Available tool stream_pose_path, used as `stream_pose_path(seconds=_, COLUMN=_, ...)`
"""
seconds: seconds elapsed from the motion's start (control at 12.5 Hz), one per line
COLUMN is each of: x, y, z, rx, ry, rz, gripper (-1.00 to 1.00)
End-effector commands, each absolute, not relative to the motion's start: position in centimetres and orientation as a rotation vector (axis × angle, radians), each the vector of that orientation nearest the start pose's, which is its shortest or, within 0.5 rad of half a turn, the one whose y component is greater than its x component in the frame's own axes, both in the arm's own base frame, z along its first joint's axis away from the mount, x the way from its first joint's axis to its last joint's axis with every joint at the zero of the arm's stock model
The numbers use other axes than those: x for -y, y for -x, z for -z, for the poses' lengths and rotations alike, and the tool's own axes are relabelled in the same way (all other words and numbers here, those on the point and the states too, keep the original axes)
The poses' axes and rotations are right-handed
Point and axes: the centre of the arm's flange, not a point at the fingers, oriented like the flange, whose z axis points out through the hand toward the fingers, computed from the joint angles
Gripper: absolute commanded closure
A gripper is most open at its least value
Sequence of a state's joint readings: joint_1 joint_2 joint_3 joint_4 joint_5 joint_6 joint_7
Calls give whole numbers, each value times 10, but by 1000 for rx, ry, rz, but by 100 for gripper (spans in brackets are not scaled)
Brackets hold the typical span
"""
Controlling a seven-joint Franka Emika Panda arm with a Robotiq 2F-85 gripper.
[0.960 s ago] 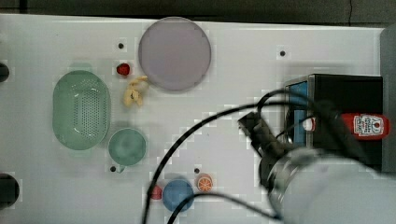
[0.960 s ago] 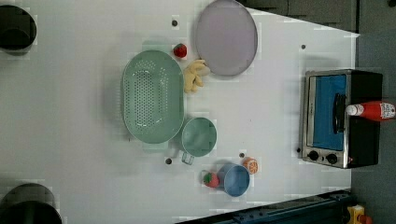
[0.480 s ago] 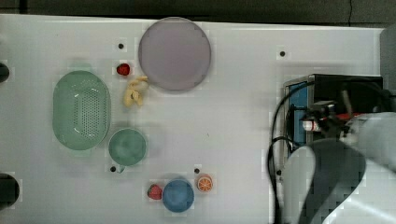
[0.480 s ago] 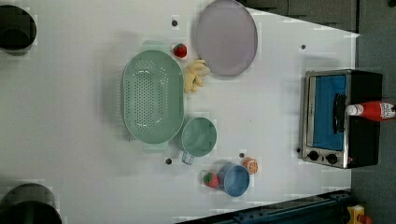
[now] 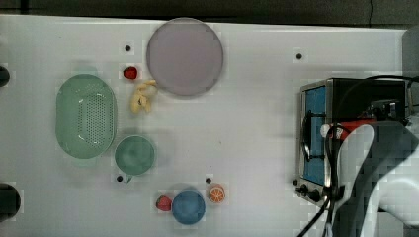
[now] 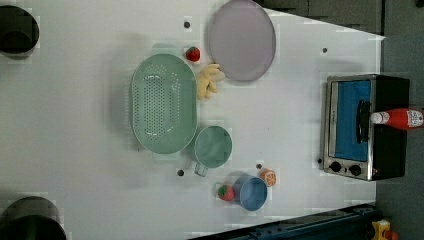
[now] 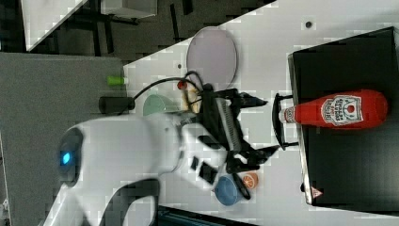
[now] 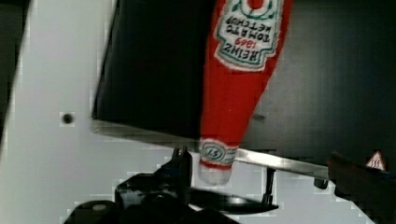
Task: Pick Ketchup from oven and place it on table.
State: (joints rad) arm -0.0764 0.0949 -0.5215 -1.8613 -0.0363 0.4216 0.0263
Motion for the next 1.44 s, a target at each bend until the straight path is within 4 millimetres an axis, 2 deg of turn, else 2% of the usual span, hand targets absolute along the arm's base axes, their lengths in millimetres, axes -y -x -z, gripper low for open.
stream_pose_path(seconds=0.08, x=360, y=-489, z=-480, rx=-2185, ry=2364, rz=143, gripper=-100)
stream_pose_path(seconds=0.32, x=389, y=-495, z=-453, rx=-2259, ry=2264, rz=194, gripper=-100)
stream_pose_path(seconds=0.64, x=409, y=-496, z=-404, rx=-2332, ry=2183, rz=149, gripper=-100)
stream_pose_path(seconds=0.88, x=413, y=-498, z=-379, rx=-2357, ry=2133, rz=114, gripper=-100)
stream_pose_path(seconds=1.2, x=417, y=-501, z=-365, rx=-2370, ry=2113, rz=144, gripper=-100)
stream_pose_path(seconds=1.28, x=418, y=-500, z=-364, rx=-2373, ry=2112, rz=138, gripper=-92)
stream_pose_path(seconds=1.44, x=418, y=-499, z=-362, rx=-2376, ry=2111, rz=131, gripper=-44)
